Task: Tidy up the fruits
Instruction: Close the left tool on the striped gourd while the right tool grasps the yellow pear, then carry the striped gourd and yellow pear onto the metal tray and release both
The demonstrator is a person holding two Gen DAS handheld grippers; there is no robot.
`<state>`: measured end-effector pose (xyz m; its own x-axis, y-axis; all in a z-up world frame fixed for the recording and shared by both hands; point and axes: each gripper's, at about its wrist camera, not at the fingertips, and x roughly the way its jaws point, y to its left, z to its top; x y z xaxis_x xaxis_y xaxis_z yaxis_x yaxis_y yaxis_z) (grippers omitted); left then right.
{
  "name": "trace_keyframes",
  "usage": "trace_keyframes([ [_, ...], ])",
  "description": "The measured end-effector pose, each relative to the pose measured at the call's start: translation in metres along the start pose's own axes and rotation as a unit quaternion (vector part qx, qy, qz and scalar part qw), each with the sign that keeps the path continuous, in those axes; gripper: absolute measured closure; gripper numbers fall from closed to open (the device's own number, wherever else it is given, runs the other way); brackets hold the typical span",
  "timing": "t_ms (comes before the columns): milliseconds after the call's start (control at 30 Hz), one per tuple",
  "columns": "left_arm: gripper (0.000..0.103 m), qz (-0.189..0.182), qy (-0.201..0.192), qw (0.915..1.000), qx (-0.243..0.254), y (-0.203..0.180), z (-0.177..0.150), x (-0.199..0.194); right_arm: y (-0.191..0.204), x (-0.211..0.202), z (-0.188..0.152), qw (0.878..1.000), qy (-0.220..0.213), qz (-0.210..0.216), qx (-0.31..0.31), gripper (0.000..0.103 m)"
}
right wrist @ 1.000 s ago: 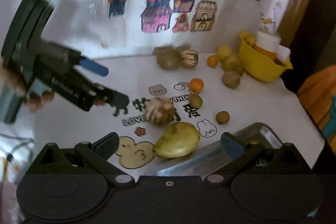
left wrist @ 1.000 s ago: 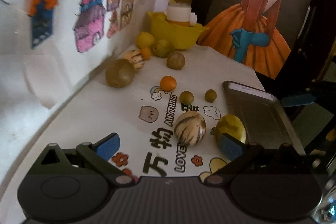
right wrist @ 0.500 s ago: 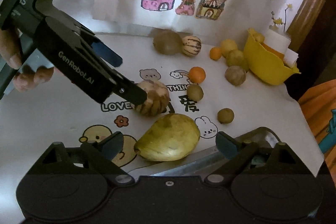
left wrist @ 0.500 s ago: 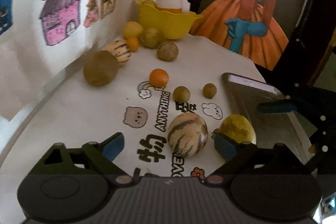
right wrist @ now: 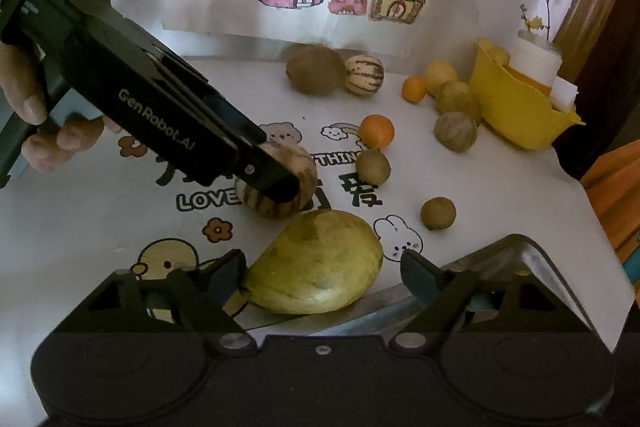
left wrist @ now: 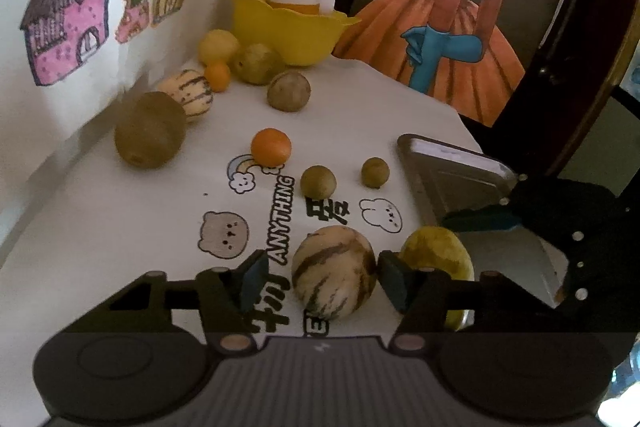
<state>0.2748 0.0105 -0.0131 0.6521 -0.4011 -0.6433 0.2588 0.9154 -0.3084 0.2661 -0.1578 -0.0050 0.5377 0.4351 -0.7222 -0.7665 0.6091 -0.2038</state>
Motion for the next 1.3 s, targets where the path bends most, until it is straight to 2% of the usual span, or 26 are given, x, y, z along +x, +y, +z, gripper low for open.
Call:
trace_keyframes([
  [267,0.051,-0.019,0.015,0.9996,-0.017,0.002,-0.001,0.008,-0.005,0.007,-0.001,0.999,0.0,0.019,0.032,0.028],
  [633,0.054,-0.018,0.006,0.9993,-0.032,0.004,-0.002,0.004,-0.003,0.004,-0.005,0.999,-0.021,0.013,0.042,0.029],
  [1000,0.054,-0.009,-0.026,0.9983,-0.052,-0.001,0.018,-0.005,-0.018,-0.025,-0.004,0.991,-0.056,0.027,0.118,0.03],
  [1133,0.054,-0.018,-0.038,0.9977,-0.053,-0.01,0.031,-0.001,-0.032,-0.041,-0.005,0.987,-0.072,0.013,0.14,0.031],
  [1300,0.054,-0.036,-0.038,0.9968,-0.06,-0.026,0.047,0.019,-0.059,-0.052,-0.015,0.984,-0.075,-0.028,0.161,0.031],
])
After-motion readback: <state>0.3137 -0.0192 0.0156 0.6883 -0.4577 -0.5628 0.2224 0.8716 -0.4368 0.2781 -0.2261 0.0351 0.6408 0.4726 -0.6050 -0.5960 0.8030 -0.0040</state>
